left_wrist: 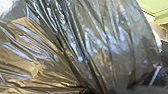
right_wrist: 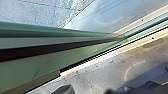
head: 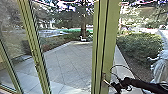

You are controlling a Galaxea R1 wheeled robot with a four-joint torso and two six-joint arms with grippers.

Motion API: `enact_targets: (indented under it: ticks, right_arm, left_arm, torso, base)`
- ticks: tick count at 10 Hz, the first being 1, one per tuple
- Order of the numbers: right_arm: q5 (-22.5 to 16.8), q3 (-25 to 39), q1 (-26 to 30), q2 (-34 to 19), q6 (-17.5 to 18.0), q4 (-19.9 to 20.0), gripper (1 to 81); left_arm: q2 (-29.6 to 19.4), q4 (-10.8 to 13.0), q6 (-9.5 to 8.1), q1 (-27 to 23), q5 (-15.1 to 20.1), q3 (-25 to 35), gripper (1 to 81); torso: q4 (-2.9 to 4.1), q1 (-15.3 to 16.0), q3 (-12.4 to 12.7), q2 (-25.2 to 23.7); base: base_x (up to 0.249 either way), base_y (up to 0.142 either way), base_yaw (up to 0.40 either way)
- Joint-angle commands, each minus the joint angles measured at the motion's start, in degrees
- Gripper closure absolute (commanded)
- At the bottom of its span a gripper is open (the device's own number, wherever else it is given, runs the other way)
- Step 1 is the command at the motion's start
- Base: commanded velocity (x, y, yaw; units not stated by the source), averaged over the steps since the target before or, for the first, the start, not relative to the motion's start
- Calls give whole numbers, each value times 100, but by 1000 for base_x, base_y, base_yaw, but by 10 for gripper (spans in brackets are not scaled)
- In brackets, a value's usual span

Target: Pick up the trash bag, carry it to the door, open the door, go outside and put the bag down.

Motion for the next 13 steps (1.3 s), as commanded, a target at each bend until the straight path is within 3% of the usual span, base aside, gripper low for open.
enact_targets:
  ticks: [1, 6, 10, 13]
  right_arm:
    - [-490, 77, 188, 377, 30, -76, 10]
    - [152, -591, 240, 659, -75, -111, 10]
    - [283, -776, 354, 632, -339, -111, 10]
    - [459, -776, 398, 597, -383, -102, 10]
  left_arm:
    - [55, -41, 11, -215, 465, 24, 811]
    - [46, -49, 2, -91, 456, -37, 811]
    - [90, -58, 2, -56, 474, -81, 811]
    - [72, -58, 2, -4, 482, -89, 811]
  torso:
    - [0, 0, 0, 0]
    - [0, -4, 0, 0]
    - [-2, -6, 2, -5]
    - [-2, -9, -475, -5]
  base:
    - [0, 0, 0]
    - [0, 0, 0]
    - [0, 0, 0]
    - [0, 0, 0]
